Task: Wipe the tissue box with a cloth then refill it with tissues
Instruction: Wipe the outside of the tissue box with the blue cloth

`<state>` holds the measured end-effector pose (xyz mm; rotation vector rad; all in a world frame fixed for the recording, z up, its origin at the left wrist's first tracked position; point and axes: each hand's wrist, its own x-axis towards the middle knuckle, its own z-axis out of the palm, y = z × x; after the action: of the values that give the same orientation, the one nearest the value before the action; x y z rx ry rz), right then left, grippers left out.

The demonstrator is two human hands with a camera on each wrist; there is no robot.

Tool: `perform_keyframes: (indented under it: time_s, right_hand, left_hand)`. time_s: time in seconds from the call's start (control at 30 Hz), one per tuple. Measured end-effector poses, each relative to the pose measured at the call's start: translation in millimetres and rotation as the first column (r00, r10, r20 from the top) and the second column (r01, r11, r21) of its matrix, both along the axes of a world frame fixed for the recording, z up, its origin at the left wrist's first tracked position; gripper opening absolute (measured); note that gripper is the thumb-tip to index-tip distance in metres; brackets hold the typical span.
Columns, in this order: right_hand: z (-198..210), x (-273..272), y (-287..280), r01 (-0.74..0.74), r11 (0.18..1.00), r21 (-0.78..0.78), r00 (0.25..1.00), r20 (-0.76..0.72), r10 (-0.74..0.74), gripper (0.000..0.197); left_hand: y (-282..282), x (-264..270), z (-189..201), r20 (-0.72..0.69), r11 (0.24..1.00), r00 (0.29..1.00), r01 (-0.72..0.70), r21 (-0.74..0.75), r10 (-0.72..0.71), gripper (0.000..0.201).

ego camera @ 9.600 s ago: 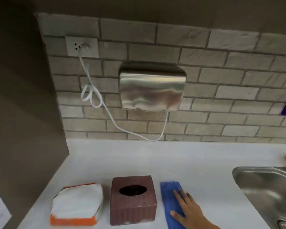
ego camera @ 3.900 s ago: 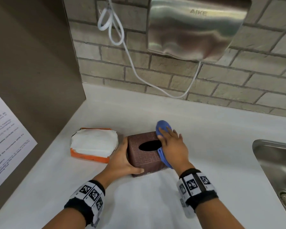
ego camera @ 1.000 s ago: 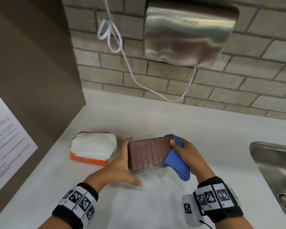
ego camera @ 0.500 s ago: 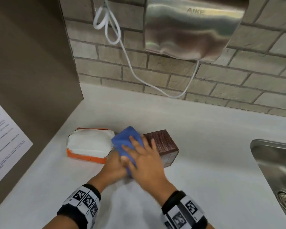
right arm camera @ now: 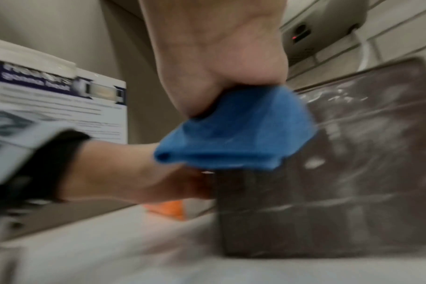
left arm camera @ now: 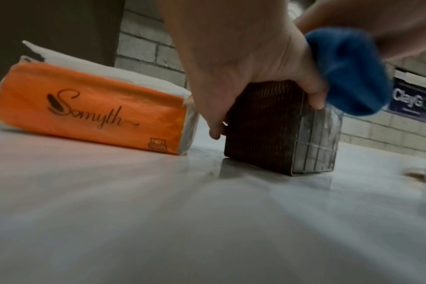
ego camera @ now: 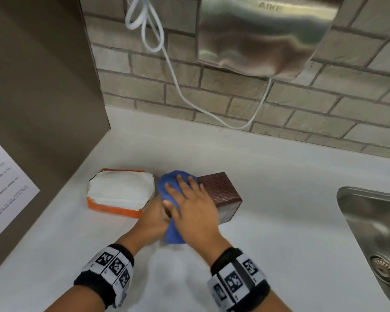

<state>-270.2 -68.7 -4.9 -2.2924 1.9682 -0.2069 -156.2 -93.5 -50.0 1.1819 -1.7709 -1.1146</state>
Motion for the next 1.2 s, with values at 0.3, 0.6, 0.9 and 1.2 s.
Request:
perform_keyframes:
  time_s: [0.3,0.6,0.9,1.2]
  right_hand:
    - [-5.6,-47.0,-25.8,0.288,0.957,-0.023,0.956,-0.05,-0.289,0.066]
    - [-6.2,-81.8,-15.3,0.224,0.973,-0.052,0.973,0.064,-0.221,0.057]
    - [-2.7,9.4,2.5,0.03,0.989,-0.145,1.0,0.002,-0.03,0.051]
    - [-3.1,-64.2,-19.2,0.332,0.926,-0.18,0.943,0.04,-0.331,0.042]
  left_hand:
    - [-5.9,-1.6,-6.2,0.014,0.996,1.0,0.008,0.084,-0.009,0.087]
    - [-4.4,0.0,2.3,0.03,0.997,0.999,0.027,0.067,-0.029,0.085]
    - [-0.5,-1.7,4.3,-0.044,0.996,0.999,-0.014,0.094,0.018,0.022]
    - [-2.5,2.8,0.8,0.081,0.994,0.996,0.015,0.105,-0.024,0.09]
